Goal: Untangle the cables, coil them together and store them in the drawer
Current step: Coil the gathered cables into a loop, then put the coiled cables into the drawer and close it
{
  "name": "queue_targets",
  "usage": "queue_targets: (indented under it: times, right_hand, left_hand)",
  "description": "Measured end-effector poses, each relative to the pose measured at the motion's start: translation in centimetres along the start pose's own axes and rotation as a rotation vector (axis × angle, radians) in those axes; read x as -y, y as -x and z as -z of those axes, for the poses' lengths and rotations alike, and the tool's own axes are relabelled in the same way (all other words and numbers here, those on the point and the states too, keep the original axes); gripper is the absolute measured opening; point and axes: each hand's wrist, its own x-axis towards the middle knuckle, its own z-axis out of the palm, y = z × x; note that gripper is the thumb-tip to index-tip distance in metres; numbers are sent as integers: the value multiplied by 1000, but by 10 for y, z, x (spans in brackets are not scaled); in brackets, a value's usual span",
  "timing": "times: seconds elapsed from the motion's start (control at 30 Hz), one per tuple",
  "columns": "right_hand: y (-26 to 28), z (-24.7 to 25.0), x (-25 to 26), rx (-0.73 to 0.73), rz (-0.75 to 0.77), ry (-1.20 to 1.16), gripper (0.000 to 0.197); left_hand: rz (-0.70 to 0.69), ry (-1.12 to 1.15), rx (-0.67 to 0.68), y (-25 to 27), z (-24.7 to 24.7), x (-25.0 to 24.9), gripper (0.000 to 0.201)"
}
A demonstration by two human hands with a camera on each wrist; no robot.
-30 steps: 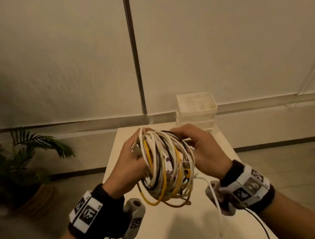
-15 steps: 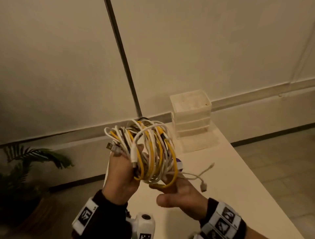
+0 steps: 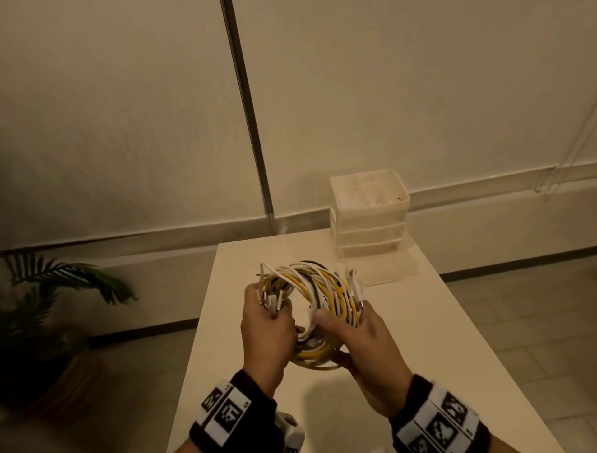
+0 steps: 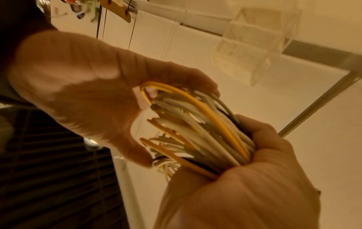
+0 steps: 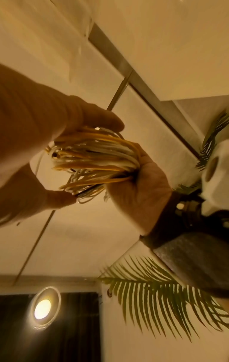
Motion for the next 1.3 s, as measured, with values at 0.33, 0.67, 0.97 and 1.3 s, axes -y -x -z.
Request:
queue_targets:
  times: [0.33, 0.67, 0.97, 1.3]
  right_hand:
    - [-10, 21, -43, -252, -1, 490, 30]
    - [-14, 60, -36, -233, -143, 123, 28]
    - [-75, 140, -37, -268, -242, 56, 37]
    - [-277, 254, -15, -261, -413, 20, 37]
  left_hand:
    - [206, -25, 207, 26, -9, 42, 39]
    - [516, 306, 717, -4, 1, 38, 48]
    - [527, -17, 772, -41, -80, 59, 33]
    - [565, 50, 536, -173, -248, 99, 4]
